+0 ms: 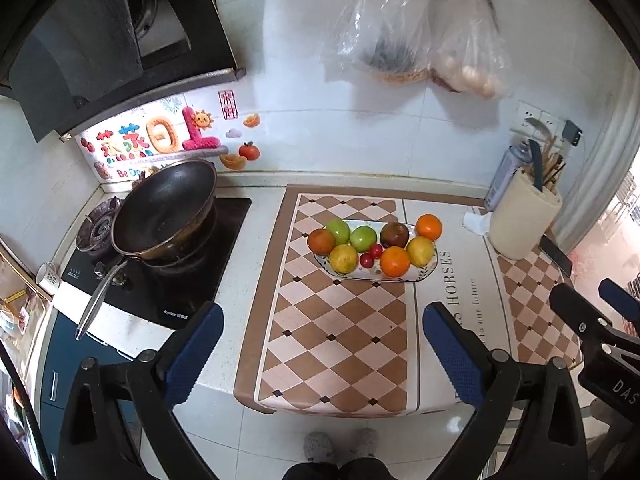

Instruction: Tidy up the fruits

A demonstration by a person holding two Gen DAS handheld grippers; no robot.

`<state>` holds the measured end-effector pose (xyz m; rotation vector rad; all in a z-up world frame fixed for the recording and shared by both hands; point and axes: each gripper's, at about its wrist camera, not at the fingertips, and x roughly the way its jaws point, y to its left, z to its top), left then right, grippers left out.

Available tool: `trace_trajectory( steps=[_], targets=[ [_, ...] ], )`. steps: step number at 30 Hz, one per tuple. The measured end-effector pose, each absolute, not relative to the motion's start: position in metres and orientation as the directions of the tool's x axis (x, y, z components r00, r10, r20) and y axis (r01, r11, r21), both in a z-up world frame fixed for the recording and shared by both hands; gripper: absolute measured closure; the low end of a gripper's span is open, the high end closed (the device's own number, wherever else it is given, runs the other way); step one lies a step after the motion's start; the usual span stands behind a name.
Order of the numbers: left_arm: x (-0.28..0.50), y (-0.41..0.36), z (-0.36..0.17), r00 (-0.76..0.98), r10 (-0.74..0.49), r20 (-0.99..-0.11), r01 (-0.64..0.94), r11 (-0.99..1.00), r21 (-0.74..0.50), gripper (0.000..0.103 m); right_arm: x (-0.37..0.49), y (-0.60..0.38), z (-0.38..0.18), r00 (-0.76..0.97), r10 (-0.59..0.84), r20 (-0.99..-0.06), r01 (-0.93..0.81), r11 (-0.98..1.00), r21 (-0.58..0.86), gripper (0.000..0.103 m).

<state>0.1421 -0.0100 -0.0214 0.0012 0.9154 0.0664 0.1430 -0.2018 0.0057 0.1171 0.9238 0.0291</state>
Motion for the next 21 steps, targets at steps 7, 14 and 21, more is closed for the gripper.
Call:
trace_trajectory(
  steps=[7, 14, 21],
  targets=[
    [0.176, -0.009, -0.045, 0.579, 0.096, -0.810, -0.077, 0.995, 0.062, 0.001, 0.186, -0.202, -0.029, 0.561, 0.058, -0.826, 0.038, 0.995, 0.095, 0.003],
    [0.199, -0.005, -0.060, 0.564, 0.113, -0.818, -0.094, 0.993, 0.072, 0.001, 0.209, -0.201, -0.050, 0.535, 0.046, -0.844, 0.049, 0.995, 0.085, 0.003],
    [0.209, -0.003, -0.064, 0.562, 0.120, -0.818, -0.100, 0.992, 0.077, 0.001, 0.221, -0.197, -0.056, 0.524, 0.041, -0.851, 0.041, 0.996, 0.074, 0.003]
  ],
)
